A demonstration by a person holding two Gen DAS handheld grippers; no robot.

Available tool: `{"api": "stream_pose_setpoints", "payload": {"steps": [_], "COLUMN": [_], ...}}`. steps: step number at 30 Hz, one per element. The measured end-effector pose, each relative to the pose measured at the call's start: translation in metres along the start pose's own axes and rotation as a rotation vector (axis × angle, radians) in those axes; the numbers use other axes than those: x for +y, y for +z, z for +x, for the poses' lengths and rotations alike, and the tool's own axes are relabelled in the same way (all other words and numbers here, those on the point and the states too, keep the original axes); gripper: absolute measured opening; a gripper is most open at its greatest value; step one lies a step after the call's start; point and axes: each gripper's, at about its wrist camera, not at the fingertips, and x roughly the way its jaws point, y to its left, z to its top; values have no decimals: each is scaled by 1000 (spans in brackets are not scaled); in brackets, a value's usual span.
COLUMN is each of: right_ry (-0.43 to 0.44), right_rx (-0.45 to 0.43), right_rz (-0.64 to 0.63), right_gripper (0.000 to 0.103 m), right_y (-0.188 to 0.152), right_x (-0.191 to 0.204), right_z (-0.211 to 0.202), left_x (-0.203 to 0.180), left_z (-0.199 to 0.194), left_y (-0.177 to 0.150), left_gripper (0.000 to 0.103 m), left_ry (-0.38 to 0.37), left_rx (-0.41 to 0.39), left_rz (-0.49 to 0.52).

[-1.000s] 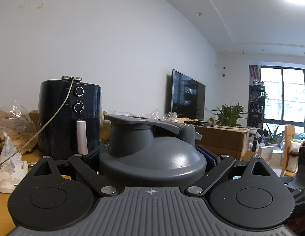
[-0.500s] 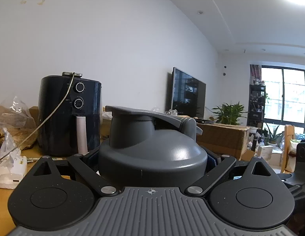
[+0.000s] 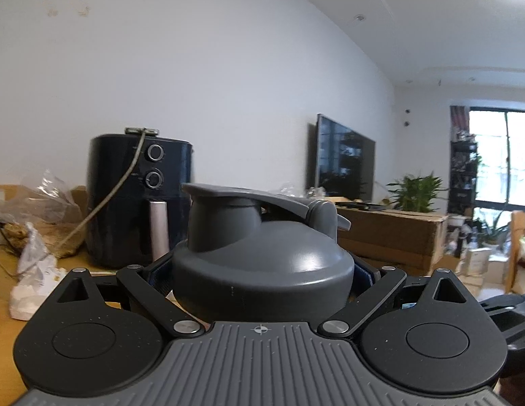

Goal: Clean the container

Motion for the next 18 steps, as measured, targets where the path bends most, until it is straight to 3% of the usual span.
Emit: {"api": "stream_pose_setpoints", "payload": {"steps": [9,18], "right_ry": [-5,-4], "right_rx": [-8,-5], "right_rz": [1,11], "right_gripper": [12,12], "right_y": [-2,-6], "right_x": [5,4], "right_z": [-7,-8], "left_x": [-11,-30], "left_z": [-9,-8], "left_y": [1,2], "left_gripper": [97,97], "left_ry": [79,208], "left_rx": [-16,-29], "left_rz": [-9,15]}}
